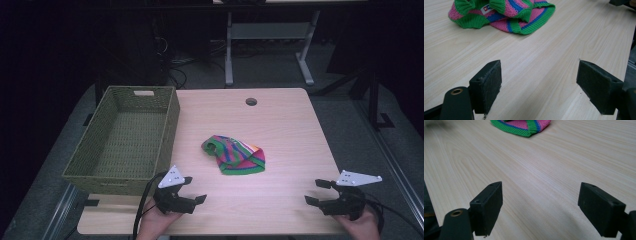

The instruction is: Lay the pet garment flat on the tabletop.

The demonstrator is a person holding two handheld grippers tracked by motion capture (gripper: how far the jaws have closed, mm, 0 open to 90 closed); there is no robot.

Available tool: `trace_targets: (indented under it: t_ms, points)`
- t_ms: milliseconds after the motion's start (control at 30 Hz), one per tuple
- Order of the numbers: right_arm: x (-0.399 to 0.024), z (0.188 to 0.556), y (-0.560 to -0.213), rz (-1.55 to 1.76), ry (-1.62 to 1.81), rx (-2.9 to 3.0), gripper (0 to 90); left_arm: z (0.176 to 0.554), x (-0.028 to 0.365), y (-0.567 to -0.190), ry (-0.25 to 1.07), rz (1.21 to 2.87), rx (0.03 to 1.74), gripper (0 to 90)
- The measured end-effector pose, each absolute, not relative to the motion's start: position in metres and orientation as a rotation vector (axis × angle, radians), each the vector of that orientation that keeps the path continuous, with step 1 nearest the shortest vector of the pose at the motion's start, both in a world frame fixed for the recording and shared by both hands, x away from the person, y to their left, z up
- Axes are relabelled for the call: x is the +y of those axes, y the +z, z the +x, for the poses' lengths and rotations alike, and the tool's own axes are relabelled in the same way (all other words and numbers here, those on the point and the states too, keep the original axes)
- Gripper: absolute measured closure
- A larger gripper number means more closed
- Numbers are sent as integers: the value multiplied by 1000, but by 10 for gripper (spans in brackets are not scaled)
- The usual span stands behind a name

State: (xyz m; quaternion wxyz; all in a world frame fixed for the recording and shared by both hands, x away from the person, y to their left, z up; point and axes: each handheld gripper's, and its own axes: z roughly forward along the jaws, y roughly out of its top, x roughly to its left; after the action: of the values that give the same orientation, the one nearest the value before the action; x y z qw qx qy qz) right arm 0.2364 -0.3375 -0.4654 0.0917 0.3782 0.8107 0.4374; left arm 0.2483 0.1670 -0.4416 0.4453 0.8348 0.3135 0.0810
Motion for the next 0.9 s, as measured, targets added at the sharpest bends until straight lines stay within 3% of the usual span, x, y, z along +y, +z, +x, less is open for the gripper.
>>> trace_targets:
  t_ms: [367, 900]
  points:
    - [-327, 242, -461, 1107, 1278, 2450, 181, 251, 170, -445, 170, 2063, 781, 198]
    - [-285, 281, -439, 1007, 1256, 2664, 204, 254, 173, -445, 181, 2056, 789, 198]
